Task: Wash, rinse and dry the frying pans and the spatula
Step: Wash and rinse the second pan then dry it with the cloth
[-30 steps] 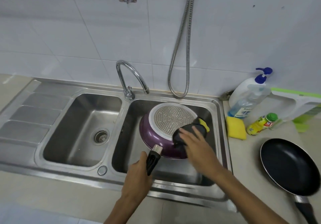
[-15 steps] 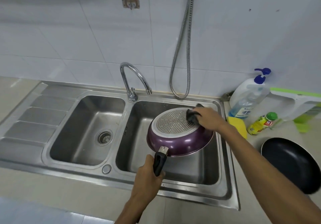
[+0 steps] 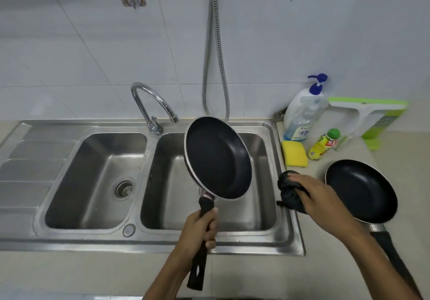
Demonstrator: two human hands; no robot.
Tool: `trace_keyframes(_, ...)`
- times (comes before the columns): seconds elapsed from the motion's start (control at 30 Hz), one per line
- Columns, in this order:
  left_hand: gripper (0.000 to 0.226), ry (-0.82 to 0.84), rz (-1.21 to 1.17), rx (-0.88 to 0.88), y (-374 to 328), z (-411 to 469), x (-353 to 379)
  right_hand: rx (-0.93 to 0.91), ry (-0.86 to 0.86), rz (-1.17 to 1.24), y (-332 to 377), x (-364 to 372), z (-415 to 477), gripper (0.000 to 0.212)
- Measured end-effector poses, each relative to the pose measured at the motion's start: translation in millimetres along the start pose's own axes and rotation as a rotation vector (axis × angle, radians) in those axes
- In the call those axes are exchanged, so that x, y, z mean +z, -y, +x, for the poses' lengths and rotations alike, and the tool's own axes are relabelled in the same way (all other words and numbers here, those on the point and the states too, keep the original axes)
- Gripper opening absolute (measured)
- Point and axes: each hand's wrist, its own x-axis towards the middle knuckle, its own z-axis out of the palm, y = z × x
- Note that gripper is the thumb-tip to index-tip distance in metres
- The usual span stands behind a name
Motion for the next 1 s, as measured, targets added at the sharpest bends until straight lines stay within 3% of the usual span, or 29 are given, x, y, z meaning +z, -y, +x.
trace_keyframes(0.07,0.034,0.004,-0.094,-0.01,7.9,-1.2,4.8,0.069,-0.014,-0.082,-29.9,30.2,-19.0,0.042)
trace_keyframes(0.2,0.037,0.026,-0.152,-0.007,17.8,-3.1,10.8,0.187,0.162,-0.396,-77.2,104.2,-74.3,0.06)
trace_keyframes(0.27,0.036,0.04,-0.172,-0.005,20.4,-4.8,11.4,0.305,0.222,-0.397,-76.1,110.2,-83.4,0.062)
trace_keyframes(0.43,0.037,0.065,-0.158,0.018,22.2,-12.1,18.4,0.393,0.363,-0.401,-58.4,83.2,-64.9,0.068)
trace_keyframes(0.53,0.034,0.067,-0.139,0.031,20.4,-18.2,27.2,0.44,0.267,-0.134,-12.9,57.6,-60.1,0.074)
trace_keyframes(0.63,0.031,0.039,-0.057,0.074,17.8,-22.5,39.4,0.402,0.028,0.363,56.5,44.8,-61.7,0.051)
trace_keyframes(0.73,0.028,0.003,0.045,0.134,21.6,-25.5,51.1,0.437,0.092,0.636,106.6,57.3,-71.6,0.043)
trace_keyframes(0.9,0.029,-0.074,0.192,0.205,45.6,-36.5,64.4,0.577,0.113,0.785,111.9,78.0,-81.0,0.075)
trace_keyframes(1.0,0.031,-0.052,0.163,0.237,57.1,-52.4,73.9,0.651,0.188,0.883,119.2,75.0,-99.7,0.057)
